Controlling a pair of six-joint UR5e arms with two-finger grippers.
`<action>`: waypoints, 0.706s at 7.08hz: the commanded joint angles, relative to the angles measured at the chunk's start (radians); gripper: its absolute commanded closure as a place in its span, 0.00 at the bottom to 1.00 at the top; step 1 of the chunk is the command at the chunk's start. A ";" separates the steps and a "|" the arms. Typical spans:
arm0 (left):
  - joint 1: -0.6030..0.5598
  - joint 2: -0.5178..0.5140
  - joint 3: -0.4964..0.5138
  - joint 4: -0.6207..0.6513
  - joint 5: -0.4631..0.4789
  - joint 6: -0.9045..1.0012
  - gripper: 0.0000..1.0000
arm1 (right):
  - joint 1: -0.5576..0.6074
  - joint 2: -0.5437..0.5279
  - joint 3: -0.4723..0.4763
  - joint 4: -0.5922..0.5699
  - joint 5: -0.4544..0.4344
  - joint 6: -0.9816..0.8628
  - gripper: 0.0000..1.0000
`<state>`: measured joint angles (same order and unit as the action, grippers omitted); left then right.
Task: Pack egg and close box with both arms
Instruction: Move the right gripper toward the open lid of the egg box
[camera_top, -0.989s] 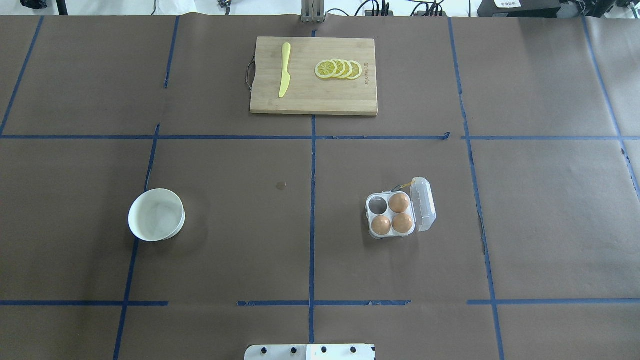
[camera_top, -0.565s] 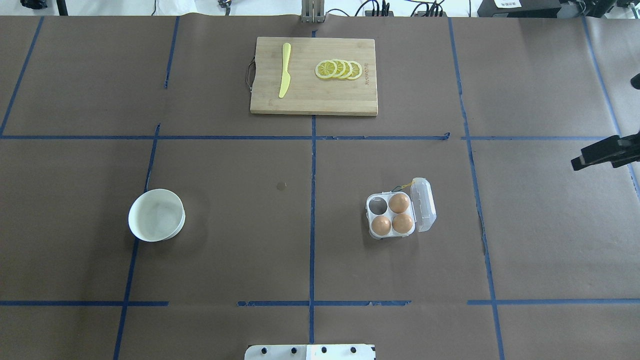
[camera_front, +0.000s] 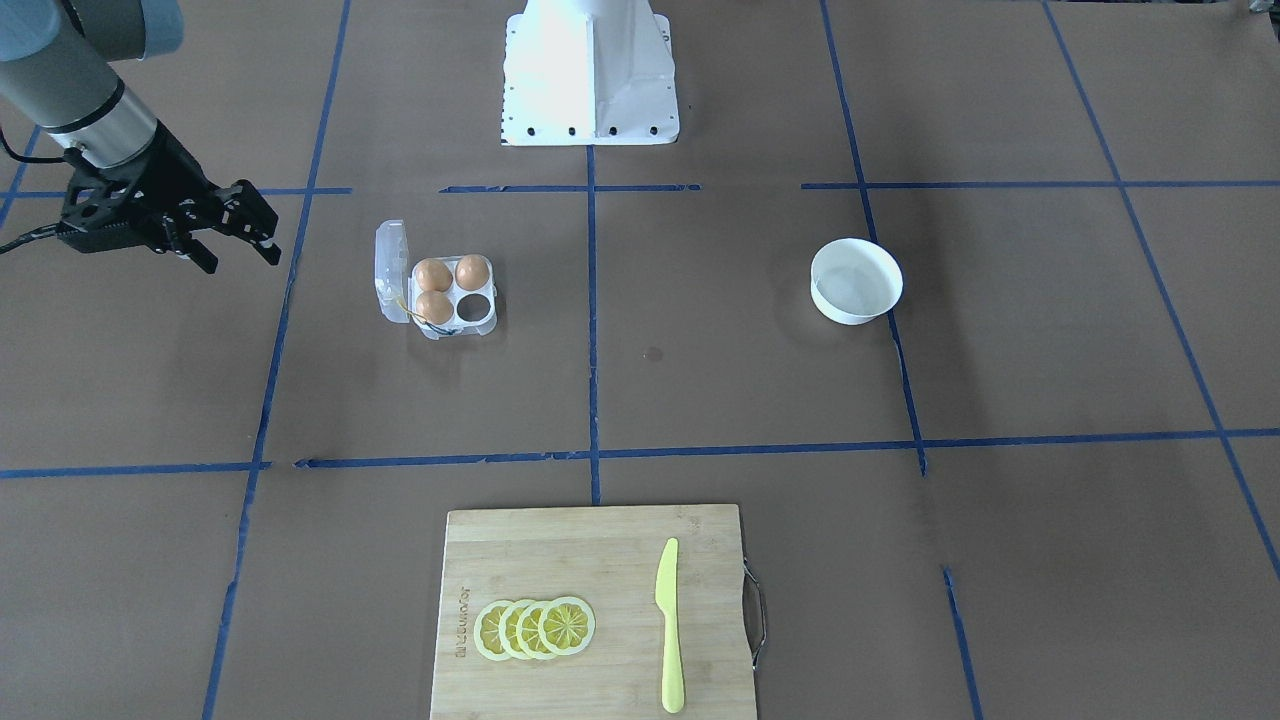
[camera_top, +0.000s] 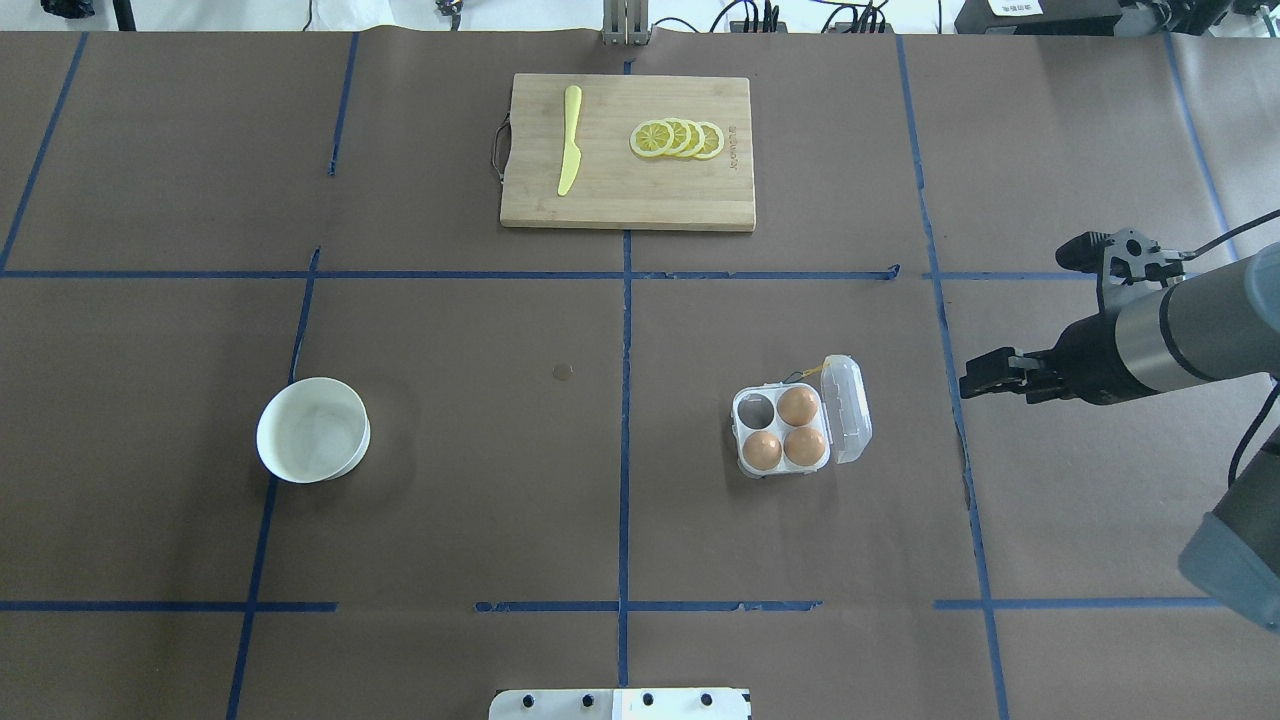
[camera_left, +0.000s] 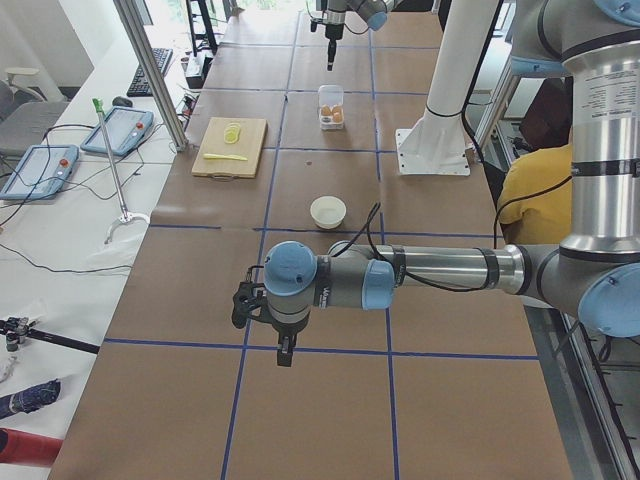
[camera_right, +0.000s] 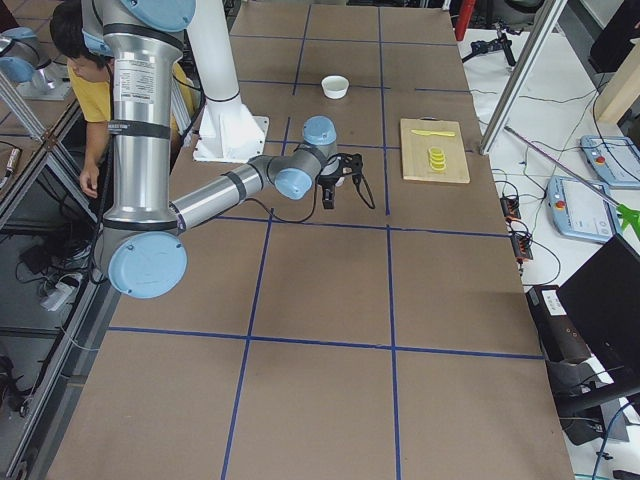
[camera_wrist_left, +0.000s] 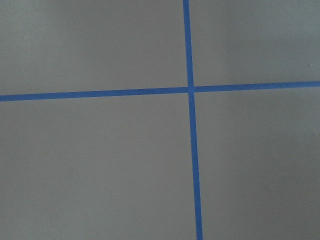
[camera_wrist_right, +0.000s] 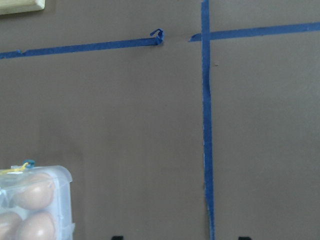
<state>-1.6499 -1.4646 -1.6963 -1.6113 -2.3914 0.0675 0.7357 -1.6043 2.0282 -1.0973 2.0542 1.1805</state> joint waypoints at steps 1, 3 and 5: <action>-0.001 0.001 -0.002 0.001 0.000 0.000 0.00 | -0.128 0.117 -0.023 0.001 -0.095 0.128 1.00; -0.001 0.001 -0.002 0.001 0.000 0.000 0.00 | -0.185 0.229 -0.049 -0.007 -0.153 0.187 1.00; -0.001 0.003 -0.002 0.001 0.000 0.000 0.00 | -0.155 0.230 -0.037 -0.185 -0.155 0.176 1.00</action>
<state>-1.6506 -1.4624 -1.6981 -1.6107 -2.3915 0.0675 0.5621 -1.3812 1.9856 -1.1715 1.9049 1.3600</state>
